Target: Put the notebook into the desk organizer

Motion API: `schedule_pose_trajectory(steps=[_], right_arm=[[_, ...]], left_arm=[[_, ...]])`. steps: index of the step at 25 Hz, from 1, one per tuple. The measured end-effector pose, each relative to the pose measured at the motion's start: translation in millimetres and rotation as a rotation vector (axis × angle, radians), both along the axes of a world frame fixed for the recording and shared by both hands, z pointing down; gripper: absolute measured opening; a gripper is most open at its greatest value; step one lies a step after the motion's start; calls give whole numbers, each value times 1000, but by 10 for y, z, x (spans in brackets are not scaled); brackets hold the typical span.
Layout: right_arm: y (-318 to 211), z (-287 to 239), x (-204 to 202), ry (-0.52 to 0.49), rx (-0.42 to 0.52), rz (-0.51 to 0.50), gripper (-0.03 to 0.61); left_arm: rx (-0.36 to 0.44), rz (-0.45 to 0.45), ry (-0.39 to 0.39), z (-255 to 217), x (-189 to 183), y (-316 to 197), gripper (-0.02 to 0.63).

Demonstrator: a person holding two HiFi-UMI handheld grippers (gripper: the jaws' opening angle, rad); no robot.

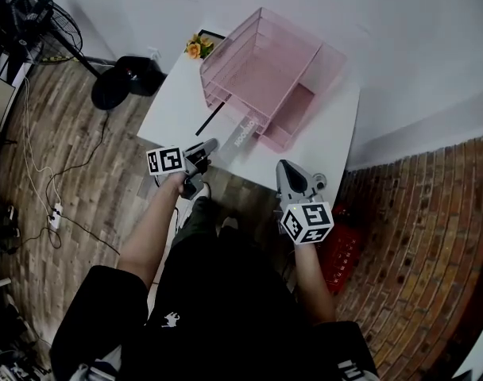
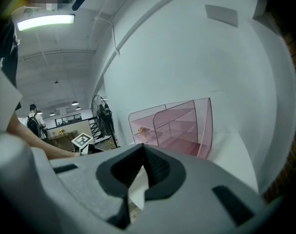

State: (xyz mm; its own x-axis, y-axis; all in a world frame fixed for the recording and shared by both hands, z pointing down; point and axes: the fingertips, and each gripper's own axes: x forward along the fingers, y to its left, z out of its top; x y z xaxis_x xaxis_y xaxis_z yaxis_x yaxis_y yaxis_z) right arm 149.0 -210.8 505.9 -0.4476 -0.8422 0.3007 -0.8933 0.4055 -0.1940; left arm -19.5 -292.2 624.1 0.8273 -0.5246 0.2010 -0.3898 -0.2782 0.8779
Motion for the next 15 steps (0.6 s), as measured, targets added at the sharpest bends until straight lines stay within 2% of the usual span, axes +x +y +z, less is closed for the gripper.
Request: schedule_pose_trajectory(steps=[5, 10, 15], right_arm=[[-102, 124, -140, 5, -27, -24, 2], [-161, 211, -216, 8, -49, -40, 2], [-232, 243, -178, 9, -60, -33, 2]], left_arm=[[-22, -55, -84, 170, -7, -62, 11], [-64, -93, -100, 315, 64, -120, 11], [-72, -120, -150, 436, 95, -211, 21]])
